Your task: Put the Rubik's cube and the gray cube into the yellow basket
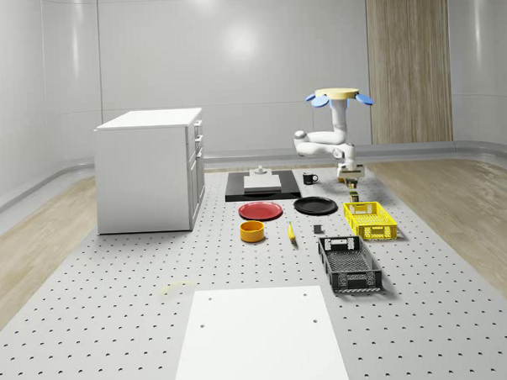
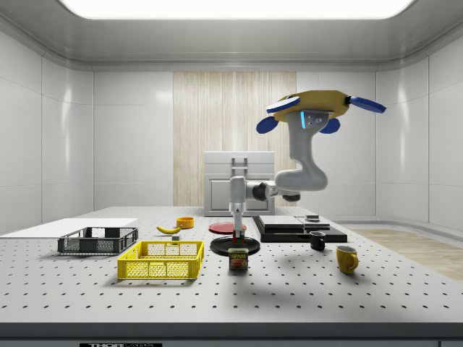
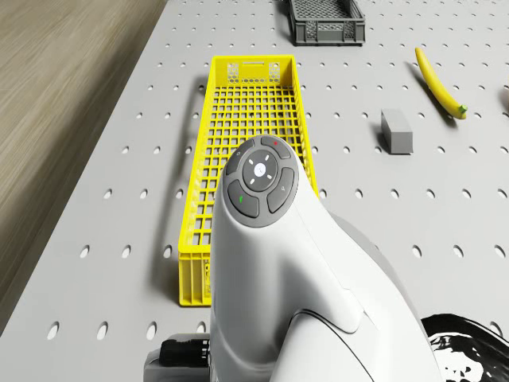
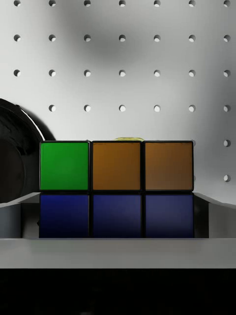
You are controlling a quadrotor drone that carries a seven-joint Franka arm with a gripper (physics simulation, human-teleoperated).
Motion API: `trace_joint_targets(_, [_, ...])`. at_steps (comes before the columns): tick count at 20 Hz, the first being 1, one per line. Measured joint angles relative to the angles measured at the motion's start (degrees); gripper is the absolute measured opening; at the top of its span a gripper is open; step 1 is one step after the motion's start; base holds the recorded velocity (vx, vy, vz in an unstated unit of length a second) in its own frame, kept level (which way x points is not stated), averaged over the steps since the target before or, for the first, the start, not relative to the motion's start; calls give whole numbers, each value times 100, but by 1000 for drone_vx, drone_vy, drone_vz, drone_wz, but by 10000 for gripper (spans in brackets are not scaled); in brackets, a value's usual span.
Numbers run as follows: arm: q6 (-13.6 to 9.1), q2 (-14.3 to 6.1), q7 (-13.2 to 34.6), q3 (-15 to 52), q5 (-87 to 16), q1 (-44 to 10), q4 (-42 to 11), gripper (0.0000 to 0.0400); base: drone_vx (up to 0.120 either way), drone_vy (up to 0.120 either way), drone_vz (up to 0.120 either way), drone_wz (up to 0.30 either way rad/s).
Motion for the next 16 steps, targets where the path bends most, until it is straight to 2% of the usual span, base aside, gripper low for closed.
trace_joint_targets(16, [142, -153, 29, 19, 64, -36, 7, 325, 120, 0, 0, 0])
